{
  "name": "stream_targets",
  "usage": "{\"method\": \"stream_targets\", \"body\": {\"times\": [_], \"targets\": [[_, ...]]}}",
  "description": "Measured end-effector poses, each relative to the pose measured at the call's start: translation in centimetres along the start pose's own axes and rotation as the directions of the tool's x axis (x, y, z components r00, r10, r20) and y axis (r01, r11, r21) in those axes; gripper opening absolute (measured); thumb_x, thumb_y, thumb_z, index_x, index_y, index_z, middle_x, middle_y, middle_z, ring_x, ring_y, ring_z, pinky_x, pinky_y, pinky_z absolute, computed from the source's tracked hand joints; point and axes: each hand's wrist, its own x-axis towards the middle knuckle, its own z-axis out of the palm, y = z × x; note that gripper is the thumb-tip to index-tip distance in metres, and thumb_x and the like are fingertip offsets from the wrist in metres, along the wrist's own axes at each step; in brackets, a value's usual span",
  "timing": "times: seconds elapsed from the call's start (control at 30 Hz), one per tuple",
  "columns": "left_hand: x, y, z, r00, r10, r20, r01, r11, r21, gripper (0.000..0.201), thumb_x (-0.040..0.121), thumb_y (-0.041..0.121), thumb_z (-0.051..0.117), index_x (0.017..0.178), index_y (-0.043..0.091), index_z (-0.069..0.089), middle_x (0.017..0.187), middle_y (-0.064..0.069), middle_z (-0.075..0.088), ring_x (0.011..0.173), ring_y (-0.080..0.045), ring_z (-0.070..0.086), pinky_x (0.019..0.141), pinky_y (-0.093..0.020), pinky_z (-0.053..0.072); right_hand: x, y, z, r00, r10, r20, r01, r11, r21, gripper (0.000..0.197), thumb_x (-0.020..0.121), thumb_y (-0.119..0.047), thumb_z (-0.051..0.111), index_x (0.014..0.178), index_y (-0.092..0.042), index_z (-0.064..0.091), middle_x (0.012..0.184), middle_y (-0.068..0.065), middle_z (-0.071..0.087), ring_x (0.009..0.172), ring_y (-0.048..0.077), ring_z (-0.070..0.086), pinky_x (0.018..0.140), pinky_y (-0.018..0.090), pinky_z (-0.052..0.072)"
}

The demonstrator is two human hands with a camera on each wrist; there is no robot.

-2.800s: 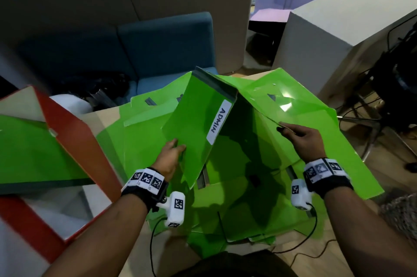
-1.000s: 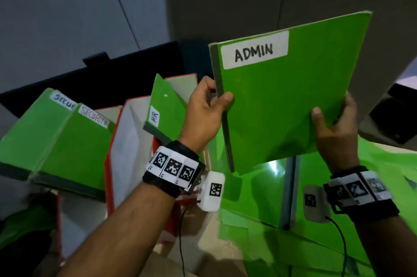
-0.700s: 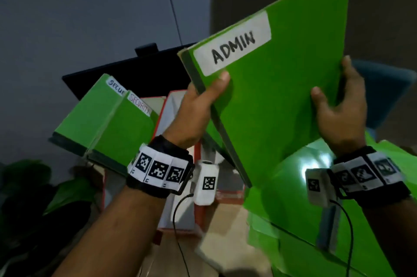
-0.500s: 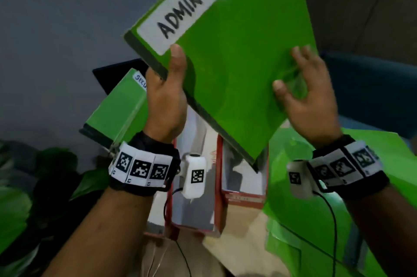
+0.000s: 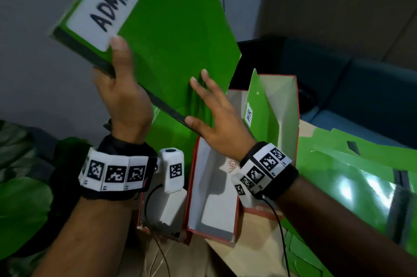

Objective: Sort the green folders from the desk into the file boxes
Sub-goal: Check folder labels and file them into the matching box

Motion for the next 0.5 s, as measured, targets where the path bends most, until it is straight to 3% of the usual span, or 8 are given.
{"method": "stream_targets", "body": {"times": [0.07, 0.17, 0.3, 0.4, 0.5], "targets": [[-0.6, -1.0, 0.1, 0.996, -0.074, 0.054, 0.071, 0.996, 0.058, 0.028, 0.102, 0.021, 0.040, 0.126, 0.013, 0.052, 0.105, 0.023, 0.063, 0.097, 0.011, 0.056, 0.089, -0.014, 0.045, -0.4, 0.5, 1.0, 0.996, 0.076, 0.053, -0.076, 0.997, 0.003, 0.071, 0.093, -0.041, 0.055, 0.151, -0.025, 0.018, 0.160, -0.008, -0.001, 0.138, -0.003, 0.007, 0.107, 0.025, 0.020], [-2.2, -3.0, 0.2, 0.969, -0.205, 0.136, 0.176, 0.965, 0.196, 0.050, 0.099, 0.028, 0.045, 0.144, 0.008, 0.037, 0.137, 0.002, 0.052, 0.125, -0.009, 0.049, 0.108, -0.033, 0.039, -1.4, 1.5, 2.5, 0.970, 0.207, 0.124, -0.210, 0.978, 0.008, 0.073, 0.093, -0.046, 0.048, 0.152, -0.020, 0.013, 0.161, -0.005, 0.000, 0.144, 0.006, 0.007, 0.114, 0.027, 0.015], [-4.7, -5.7, -0.3, 0.928, -0.266, 0.261, 0.184, 0.936, 0.301, 0.063, 0.097, 0.002, 0.044, 0.152, 0.021, 0.017, 0.154, 0.004, 0.029, 0.138, -0.003, 0.031, 0.114, -0.020, 0.029, -3.1, 2.6, 4.2, 0.925, 0.330, 0.189, -0.325, 0.944, -0.056, 0.077, 0.094, -0.034, 0.054, 0.152, -0.015, 0.007, 0.161, -0.001, 0.001, 0.146, 0.012, 0.007, 0.114, 0.022, 0.009], [-5.8, -6.8, -0.6, 0.900, -0.307, 0.309, 0.215, 0.930, 0.298, 0.065, 0.093, -0.007, 0.044, 0.144, 0.029, 0.027, 0.146, 0.006, 0.036, 0.125, 0.009, 0.040, 0.098, -0.007, 0.038, -4.2, 3.2, 4.7, 0.904, 0.376, 0.205, -0.366, 0.927, -0.085, 0.078, 0.094, -0.021, 0.056, 0.152, -0.018, 0.005, 0.161, -0.004, 0.000, 0.147, 0.014, 0.008, 0.117, 0.030, 0.013], [-6.6, -7.7, -1.0, 0.855, -0.368, 0.367, 0.269, 0.917, 0.293, 0.059, 0.086, -0.013, 0.049, 0.129, 0.026, 0.041, 0.130, 0.012, 0.046, 0.109, 0.012, 0.049, 0.083, -0.012, 0.046, -5.0, 3.9, 4.9, 0.911, 0.362, 0.196, -0.345, 0.932, -0.113, 0.087, 0.089, -0.016, 0.063, 0.152, -0.024, 0.003, 0.160, -0.008, -0.003, 0.145, 0.015, 0.016, 0.111, 0.025, 0.019]]}}
